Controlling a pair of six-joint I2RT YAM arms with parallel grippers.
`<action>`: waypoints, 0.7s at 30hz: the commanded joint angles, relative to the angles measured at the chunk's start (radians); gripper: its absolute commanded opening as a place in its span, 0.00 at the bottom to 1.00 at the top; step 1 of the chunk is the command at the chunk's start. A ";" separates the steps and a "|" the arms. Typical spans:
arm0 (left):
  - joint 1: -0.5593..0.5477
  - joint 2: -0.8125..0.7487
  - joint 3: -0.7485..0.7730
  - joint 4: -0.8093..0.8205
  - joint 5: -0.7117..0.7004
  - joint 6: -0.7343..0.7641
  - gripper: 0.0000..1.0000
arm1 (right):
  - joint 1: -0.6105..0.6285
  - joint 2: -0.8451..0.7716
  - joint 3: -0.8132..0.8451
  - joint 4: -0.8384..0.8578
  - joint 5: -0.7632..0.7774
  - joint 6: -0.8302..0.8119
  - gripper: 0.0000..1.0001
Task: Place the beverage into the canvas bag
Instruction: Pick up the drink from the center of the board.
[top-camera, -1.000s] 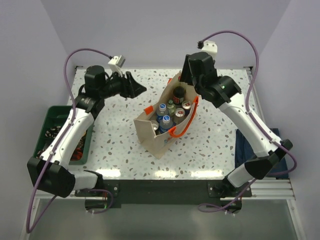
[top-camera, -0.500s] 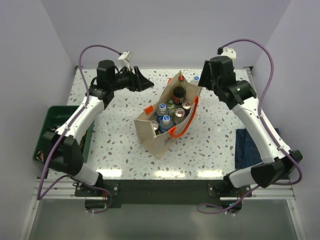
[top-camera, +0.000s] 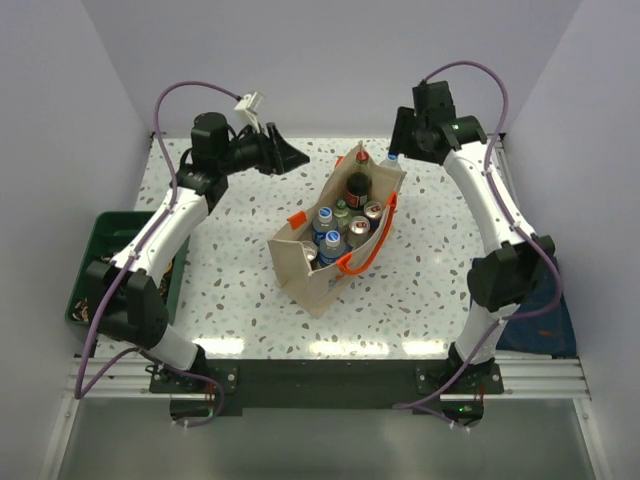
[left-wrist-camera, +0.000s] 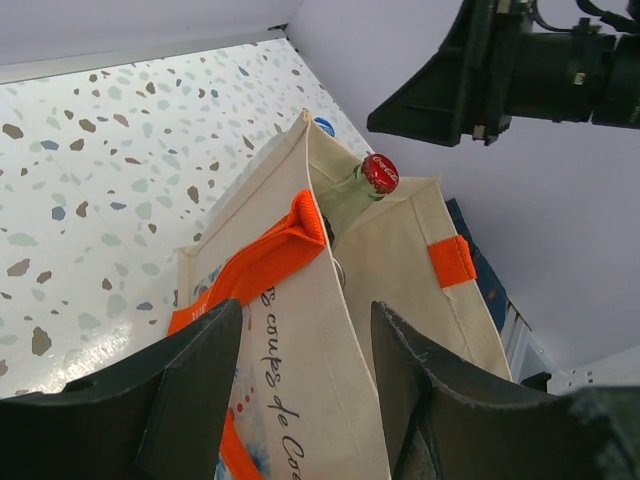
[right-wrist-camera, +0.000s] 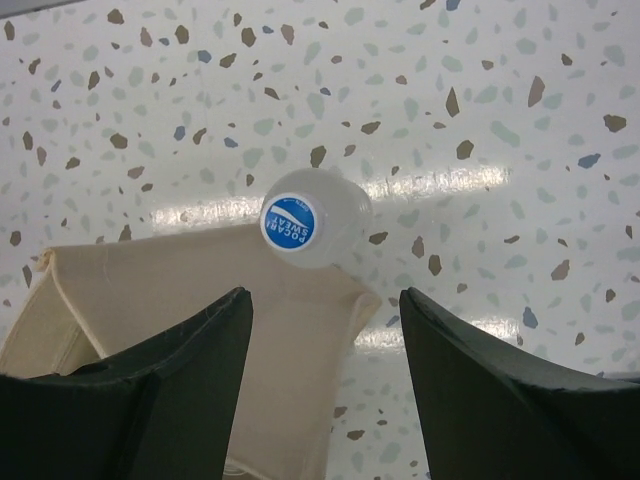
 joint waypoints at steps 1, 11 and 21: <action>0.004 -0.025 0.043 0.020 0.022 -0.005 0.59 | -0.024 0.069 0.141 -0.098 -0.074 -0.033 0.64; -0.008 -0.030 0.040 -0.052 -0.010 0.021 0.60 | -0.030 0.148 0.222 -0.164 -0.100 -0.072 0.64; -0.016 -0.031 0.026 -0.062 -0.040 0.033 0.60 | -0.028 0.192 0.213 -0.125 -0.209 -0.088 0.64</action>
